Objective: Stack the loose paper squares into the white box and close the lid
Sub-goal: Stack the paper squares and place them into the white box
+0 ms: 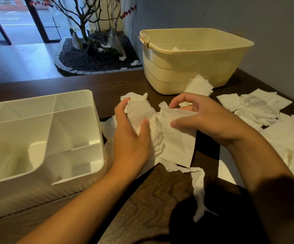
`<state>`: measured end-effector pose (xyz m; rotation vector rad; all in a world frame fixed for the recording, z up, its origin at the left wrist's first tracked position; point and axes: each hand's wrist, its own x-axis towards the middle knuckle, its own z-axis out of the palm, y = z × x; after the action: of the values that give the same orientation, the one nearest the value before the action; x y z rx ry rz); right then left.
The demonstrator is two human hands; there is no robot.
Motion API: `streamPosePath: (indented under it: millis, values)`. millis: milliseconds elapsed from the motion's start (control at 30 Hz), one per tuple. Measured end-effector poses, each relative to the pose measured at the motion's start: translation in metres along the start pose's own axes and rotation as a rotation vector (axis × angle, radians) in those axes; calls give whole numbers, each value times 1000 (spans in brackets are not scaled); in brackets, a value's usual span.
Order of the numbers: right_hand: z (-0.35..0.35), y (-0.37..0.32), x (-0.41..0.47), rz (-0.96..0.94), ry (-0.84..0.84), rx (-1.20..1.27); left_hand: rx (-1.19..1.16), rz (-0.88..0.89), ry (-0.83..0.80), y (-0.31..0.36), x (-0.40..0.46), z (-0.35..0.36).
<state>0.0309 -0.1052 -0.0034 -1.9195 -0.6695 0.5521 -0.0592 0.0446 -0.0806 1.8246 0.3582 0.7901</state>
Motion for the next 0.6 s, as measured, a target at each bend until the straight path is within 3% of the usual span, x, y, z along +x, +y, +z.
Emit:
streamPosePath:
  millis: [167,233,333,467,600]
  values:
    - [-10,-1,-7,-155,-432,381,-34,-72,-42,4,1,-3]
    - [-8,-2,-8,-164,-450,432,-62,-90,-72,4,1,-3]
    - [2,-3,-5,-143,-275,336,-134,-118,-142,7,-1,-4]
    - [22,2,1,-176,124,62,-230,-166,-183,12,-4,-4]
    - [35,8,2,-223,252,-7,-216,-176,-204,16,-4,-4]
